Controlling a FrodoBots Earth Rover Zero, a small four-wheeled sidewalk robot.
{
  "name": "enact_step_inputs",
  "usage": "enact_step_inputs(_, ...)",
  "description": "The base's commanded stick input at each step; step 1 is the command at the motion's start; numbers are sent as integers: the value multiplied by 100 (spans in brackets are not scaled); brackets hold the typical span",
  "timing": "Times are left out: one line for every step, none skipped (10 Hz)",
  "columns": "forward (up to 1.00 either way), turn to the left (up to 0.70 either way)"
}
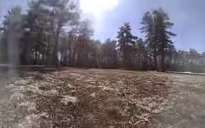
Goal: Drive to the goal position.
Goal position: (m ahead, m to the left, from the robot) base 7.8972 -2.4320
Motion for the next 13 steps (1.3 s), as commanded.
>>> enact_step_inputs(50, 0)
enact_step_inputs(50, 0)
enact_step_inputs(50, 0)
enact_step_inputs(50, 0)
enact_step_inputs(50, 0)
enact_step_inputs(50, 0)
enact_step_inputs(50, 0)
enact_step_inputs(50, 0)
enact_step_inputs(50, 0)
enact_step_inputs(50, 0)
enact_step_inputs(50, 0)
enact_step_inputs(50, 0)
enact_step_inputs(50, 0)
